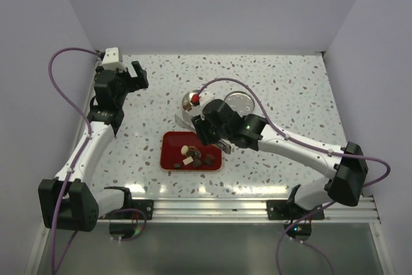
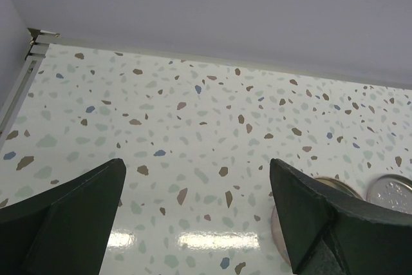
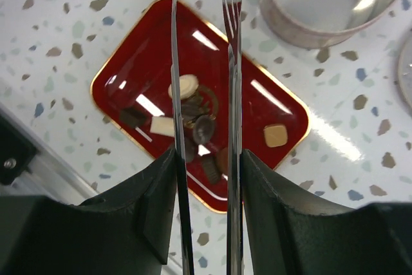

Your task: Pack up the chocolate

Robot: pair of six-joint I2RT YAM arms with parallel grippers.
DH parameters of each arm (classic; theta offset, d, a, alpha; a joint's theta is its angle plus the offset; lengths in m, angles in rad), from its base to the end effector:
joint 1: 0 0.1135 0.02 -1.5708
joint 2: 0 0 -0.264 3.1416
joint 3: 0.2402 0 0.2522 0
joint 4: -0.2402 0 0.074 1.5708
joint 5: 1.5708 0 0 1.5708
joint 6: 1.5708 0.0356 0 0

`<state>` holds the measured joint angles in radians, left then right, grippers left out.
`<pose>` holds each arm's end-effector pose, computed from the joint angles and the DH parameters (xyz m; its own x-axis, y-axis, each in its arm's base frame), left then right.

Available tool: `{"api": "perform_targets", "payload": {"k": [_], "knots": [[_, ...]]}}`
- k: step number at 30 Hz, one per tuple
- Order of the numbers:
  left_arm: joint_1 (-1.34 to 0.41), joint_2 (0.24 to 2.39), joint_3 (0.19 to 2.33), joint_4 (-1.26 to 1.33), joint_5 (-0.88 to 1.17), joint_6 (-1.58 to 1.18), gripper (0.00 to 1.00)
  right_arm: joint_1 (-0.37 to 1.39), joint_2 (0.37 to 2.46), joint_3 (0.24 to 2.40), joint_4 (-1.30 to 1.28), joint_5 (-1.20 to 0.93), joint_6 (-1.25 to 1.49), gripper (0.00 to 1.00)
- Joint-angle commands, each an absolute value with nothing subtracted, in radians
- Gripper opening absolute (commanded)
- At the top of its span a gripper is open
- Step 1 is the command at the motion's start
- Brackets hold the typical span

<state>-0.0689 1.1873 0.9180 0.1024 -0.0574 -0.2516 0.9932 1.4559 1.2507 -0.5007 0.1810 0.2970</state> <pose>0.2808 -0.0173 0.3328 -0.1636 -0.2378 -0.9574 -0.0293 0.9712 -0.2363 0.1827 0.2686 0.3139 -0.5580 -0.3289 -0.7619 -0.6128 0.7824 0.1111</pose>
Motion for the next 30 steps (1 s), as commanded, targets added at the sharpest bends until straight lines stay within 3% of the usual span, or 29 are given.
{"api": "perform_targets", "payload": {"k": [1, 9, 30], "knots": [[-0.078, 1.187, 0.939, 0.103, -0.064, -0.261, 1.00, 1.028, 1.425, 1.197, -0.520, 0.141, 0.380, 0.45], [-0.081, 1.184, 0.937, 0.103, -0.066, -0.261, 1.00, 1.098, 1.402, 1.104, -0.552, 0.127, 0.437, 0.45], [-0.091, 1.189, 0.940, 0.098, -0.067, -0.262, 1.00, 1.144, 1.489, 1.160, -0.575, 0.204, 0.399, 0.47]]}}
